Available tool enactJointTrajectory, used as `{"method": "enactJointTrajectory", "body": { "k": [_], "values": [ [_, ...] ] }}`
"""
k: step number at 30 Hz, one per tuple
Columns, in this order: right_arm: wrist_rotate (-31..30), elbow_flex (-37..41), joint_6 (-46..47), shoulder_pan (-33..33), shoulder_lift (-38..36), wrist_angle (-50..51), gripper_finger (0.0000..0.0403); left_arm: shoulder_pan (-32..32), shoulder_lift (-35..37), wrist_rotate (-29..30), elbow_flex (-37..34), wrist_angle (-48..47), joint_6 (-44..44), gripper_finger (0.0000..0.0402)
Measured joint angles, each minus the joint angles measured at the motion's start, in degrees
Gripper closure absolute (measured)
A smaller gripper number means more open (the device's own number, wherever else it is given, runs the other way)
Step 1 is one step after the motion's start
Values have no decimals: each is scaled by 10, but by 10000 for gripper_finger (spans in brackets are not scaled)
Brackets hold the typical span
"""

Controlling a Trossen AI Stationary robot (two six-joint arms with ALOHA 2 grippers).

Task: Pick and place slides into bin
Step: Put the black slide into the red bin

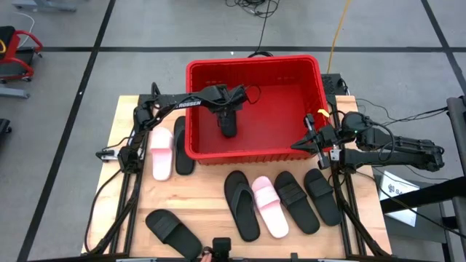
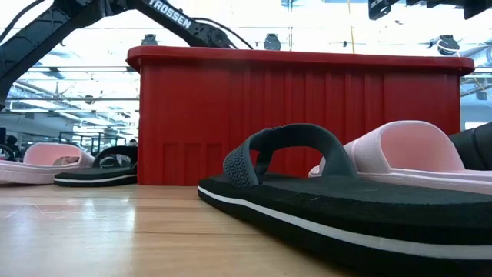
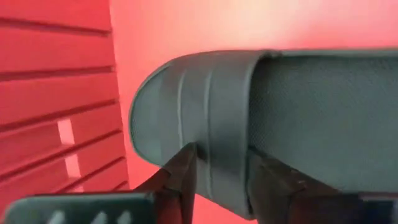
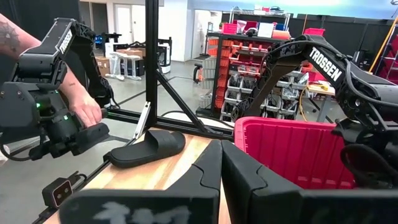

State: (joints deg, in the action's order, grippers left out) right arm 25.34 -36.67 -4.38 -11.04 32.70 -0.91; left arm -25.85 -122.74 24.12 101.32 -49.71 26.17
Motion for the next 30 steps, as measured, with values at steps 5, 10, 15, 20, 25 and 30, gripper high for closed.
{"method": "enactJointTrajectory", "body": {
  "k": [5, 10, 15, 20, 25, 30],
  "values": [
    [0, 0, 0, 0, 0, 0, 403, 2, 0, 1, 0, 7, 17, 386],
    [0, 0, 0, 0, 0, 0, 403, 7, 0, 2, 0, 41, -18, 395],
    [0, 0, 0, 0, 0, -1, 403, 18, 0, -8, 0, 78, 2, 398],
    [0, 0, 0, 0, 0, -1, 403, 20, 0, -20, 0, 78, -6, 395],
    [0, 0, 0, 0, 0, -1, 403, 16, 0, -21, 0, 79, -30, 384],
    [0, 0, 0, 0, 0, -1, 403, 16, 0, -19, 0, 79, -31, 367]
  ]
}}
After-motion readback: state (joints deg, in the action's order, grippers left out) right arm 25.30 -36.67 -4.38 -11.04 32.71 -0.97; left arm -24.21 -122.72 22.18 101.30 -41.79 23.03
